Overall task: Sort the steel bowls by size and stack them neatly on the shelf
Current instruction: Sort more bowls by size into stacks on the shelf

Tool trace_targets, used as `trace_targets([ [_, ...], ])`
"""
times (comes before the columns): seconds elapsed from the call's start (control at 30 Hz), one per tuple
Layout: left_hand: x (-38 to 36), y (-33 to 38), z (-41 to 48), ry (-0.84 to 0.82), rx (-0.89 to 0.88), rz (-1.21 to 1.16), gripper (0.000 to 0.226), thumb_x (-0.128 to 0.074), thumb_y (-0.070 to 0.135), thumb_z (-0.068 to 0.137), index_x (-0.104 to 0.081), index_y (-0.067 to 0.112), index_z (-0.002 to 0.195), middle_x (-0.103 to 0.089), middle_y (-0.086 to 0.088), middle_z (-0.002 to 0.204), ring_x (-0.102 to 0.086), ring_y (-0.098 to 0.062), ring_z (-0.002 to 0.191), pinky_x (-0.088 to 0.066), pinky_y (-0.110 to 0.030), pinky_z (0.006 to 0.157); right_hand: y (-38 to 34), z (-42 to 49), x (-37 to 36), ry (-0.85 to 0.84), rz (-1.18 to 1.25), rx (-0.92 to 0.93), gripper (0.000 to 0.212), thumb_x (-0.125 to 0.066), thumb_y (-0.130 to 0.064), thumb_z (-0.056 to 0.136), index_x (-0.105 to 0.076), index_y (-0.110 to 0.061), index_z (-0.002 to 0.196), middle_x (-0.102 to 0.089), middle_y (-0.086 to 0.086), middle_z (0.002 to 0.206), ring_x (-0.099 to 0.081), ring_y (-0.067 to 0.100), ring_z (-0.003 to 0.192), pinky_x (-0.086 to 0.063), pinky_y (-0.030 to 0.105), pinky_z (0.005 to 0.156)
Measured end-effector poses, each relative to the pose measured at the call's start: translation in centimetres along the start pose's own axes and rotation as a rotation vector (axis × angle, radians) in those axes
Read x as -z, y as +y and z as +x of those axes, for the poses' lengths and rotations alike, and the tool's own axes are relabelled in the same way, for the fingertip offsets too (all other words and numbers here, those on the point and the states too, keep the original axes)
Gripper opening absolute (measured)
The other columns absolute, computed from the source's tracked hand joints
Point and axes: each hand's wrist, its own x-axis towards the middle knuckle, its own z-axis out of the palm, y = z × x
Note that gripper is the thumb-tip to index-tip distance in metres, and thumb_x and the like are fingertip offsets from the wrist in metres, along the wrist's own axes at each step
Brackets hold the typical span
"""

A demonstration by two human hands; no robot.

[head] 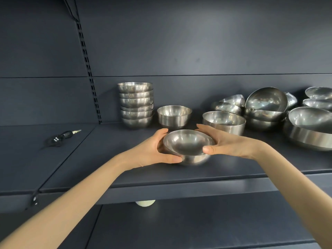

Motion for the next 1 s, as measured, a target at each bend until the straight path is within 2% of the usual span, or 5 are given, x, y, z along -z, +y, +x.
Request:
trace_targets([
  [0.17, 0.1, 0.0, -0.1, 0.012, -0.026, -0.018, 0.074, -0.08, 0.035, 0.06, -0.044, 0.03, 0.125, -0.062, 0.019, 0.118, -0.059, 0.006, 0.11, -0.045, -0.014, 0.091, 0.4, -0.8, -0.3, -0.012, -0.05, -0.051, 0.144, -0.077, -0.076, 0.036, -0.003, -0.031, 0.152, -0.038, -0.021, 0.141, -0.041, 0.001, 0.13, -0.031, 0.024, 0.111],
  [0.43, 1.6, 0.8, 0.9, 0.078, -0.09, -0.058, 0.069, -0.082, 0.024, 0.061, -0.048, 0.034, 0.12, -0.066, 0.019, 0.113, -0.062, 0.002, 0.109, -0.048, -0.015, 0.089, -0.6, -0.2, 0.3, 0.119, 0.049, 0.041, 0.096, -0.078, -0.056, 0.046, -0.034, -0.041, 0.13, -0.057, -0.018, 0.124, -0.055, -0.003, 0.114, -0.045, 0.022, 0.099],
  [0.6, 3.4, 2.0, 1.4, 0.174, -0.163, -0.111, 0.062, -0.08, 0.014, 0.066, -0.049, 0.034, 0.116, -0.065, 0.019, 0.111, -0.063, 0.005, 0.104, -0.049, -0.013, 0.082, -2.0, 1.6, 1.4, 0.208, 0.142, 0.149, 0.094, -0.079, -0.053, 0.048, -0.035, -0.039, 0.129, -0.056, -0.016, 0.126, -0.058, -0.002, 0.113, -0.047, 0.018, 0.09],
  [0.87, 7.1, 2.6, 2.7, 0.357, -0.238, -0.177, 0.093, -0.079, 0.044, 0.05, -0.044, 0.03, 0.135, -0.07, 0.023, 0.107, -0.059, 0.005, 0.112, -0.046, -0.021, 0.096, -4.5, 5.5, 2.3, 0.356, 0.313, 0.299, 0.09, -0.074, -0.035, 0.061, -0.036, -0.019, 0.141, -0.062, -0.009, 0.108, -0.062, -0.001, 0.097, -0.047, 0.011, 0.079],
  [1.0, 8.3, 3.2, 2.8, 0.421, -0.289, -0.185, 0.085, -0.088, 0.029, 0.058, -0.048, 0.022, 0.133, -0.071, 0.021, 0.105, -0.062, 0.003, 0.107, -0.049, -0.013, 0.083, -5.6, 7.5, 2.6, 0.382, 0.381, 0.333, 0.088, -0.078, -0.041, 0.06, -0.041, -0.02, 0.136, -0.068, -0.008, 0.1, -0.061, 0.011, 0.113, -0.044, 0.025, 0.097],
])
